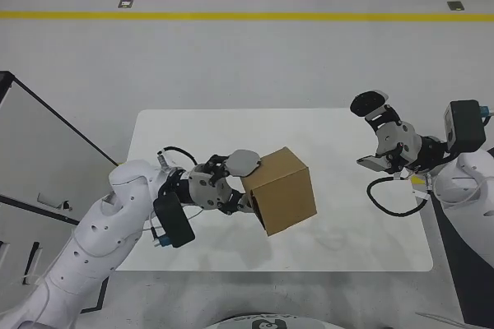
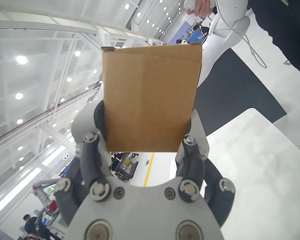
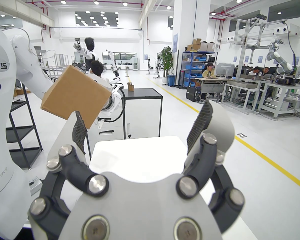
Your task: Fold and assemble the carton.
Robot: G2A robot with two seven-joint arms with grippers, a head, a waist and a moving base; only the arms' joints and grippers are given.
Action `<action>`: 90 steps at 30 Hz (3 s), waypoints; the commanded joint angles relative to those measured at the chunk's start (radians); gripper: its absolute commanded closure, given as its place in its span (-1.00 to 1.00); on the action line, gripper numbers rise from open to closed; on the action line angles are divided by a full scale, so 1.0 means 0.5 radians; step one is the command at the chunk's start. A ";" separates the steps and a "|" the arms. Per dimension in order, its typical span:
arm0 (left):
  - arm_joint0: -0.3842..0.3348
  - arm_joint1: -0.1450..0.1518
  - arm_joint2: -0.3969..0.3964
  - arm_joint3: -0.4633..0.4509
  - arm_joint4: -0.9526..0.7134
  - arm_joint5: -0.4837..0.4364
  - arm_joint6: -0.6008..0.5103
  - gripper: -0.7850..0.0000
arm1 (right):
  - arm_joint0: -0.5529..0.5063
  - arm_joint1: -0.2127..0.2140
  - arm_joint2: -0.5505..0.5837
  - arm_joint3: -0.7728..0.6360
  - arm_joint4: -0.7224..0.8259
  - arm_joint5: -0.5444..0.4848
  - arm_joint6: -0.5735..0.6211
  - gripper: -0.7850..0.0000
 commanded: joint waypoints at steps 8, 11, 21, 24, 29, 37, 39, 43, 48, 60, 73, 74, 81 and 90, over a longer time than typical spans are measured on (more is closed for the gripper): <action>0.000 0.000 0.001 0.001 0.000 -0.003 0.000 1.00 | 0.000 0.000 0.000 0.000 0.000 0.000 0.000 -1.00; 0.000 0.000 0.001 0.001 0.000 -0.003 0.000 1.00 | 0.000 0.000 0.000 0.000 0.000 0.000 0.000 -1.00; -0.022 0.011 -0.061 -0.010 0.129 0.076 0.006 1.00 | 0.000 0.000 0.000 0.000 0.000 0.000 0.000 -1.00; -0.043 0.017 -0.088 0.004 0.223 0.134 0.048 1.00 | 0.000 0.000 0.000 0.000 0.000 0.000 0.000 -1.00; -0.082 0.025 -0.116 0.027 0.342 0.229 0.150 1.00 | 0.000 0.000 0.000 0.000 0.000 0.000 0.000 -1.00; -0.154 0.037 -0.120 0.029 0.615 0.409 0.293 1.00 | 0.000 0.000 0.000 0.000 0.000 0.000 0.000 -1.00; -0.161 0.037 -0.116 0.027 0.638 0.450 0.319 1.00 | 0.000 0.000 0.000 0.000 0.000 0.000 0.000 -1.00; -0.175 0.040 -0.114 0.013 0.711 0.524 0.327 1.00 | 0.000 0.000 0.000 0.000 0.000 0.000 0.000 -1.00; -0.184 0.043 -0.119 0.001 0.752 0.575 0.349 1.00 | 0.000 0.000 0.000 0.000 0.000 0.000 0.000 -1.00; -0.185 0.040 -0.123 -0.072 0.737 0.637 0.330 1.00 | 0.000 0.000 0.000 0.000 0.000 0.000 0.000 -1.00; -0.322 0.029 -0.081 -0.120 0.917 0.926 0.465 1.00 | 0.000 0.000 0.000 0.000 0.000 0.000 0.000 -1.00; -0.326 0.027 -0.074 -0.122 0.913 0.943 0.475 1.00 | 0.000 0.000 0.000 0.000 0.000 0.000 0.000 -1.00; -0.350 0.021 -0.052 -0.095 0.896 0.935 0.459 1.00 | 0.000 0.000 0.000 0.000 0.000 0.000 0.000 -1.00; -0.299 0.010 0.011 0.014 0.637 0.666 0.319 1.00 | 0.000 0.000 0.000 0.000 0.000 0.000 0.000 -1.00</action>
